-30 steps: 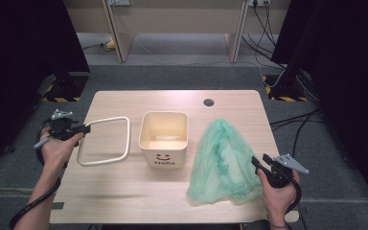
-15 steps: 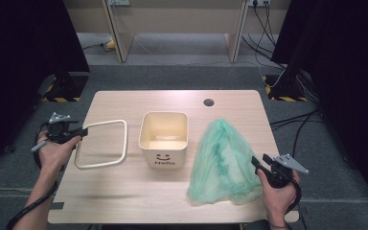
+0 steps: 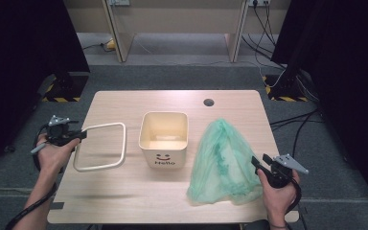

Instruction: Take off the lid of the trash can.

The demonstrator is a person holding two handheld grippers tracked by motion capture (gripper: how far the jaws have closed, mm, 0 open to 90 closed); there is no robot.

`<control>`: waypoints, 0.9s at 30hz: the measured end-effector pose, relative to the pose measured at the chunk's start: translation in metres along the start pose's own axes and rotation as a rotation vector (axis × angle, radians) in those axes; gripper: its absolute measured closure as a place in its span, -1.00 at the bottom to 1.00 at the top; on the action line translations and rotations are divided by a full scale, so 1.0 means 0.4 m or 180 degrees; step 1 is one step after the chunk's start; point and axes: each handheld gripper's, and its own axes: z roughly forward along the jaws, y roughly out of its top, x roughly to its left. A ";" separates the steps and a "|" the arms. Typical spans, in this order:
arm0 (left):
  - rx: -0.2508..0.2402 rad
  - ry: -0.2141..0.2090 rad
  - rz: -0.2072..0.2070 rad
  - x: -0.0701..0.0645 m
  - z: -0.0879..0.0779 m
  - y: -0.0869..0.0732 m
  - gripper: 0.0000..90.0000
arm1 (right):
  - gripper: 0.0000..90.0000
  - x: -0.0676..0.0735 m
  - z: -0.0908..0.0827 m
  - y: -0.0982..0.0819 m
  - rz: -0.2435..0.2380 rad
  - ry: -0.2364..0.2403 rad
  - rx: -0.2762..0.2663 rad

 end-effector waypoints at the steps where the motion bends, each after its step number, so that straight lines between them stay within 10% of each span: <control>1: 0.0003 0.0003 -0.0006 0.001 0.001 -0.002 0.71 | 0.11 0.000 0.000 0.000 -0.0002 0.0001 -0.0001; 27: 0.0110 0.0012 0.0003 0.029 0.043 -0.051 0.71 | 0.11 0.001 0.000 0.000 0.0004 -0.0002 0.0002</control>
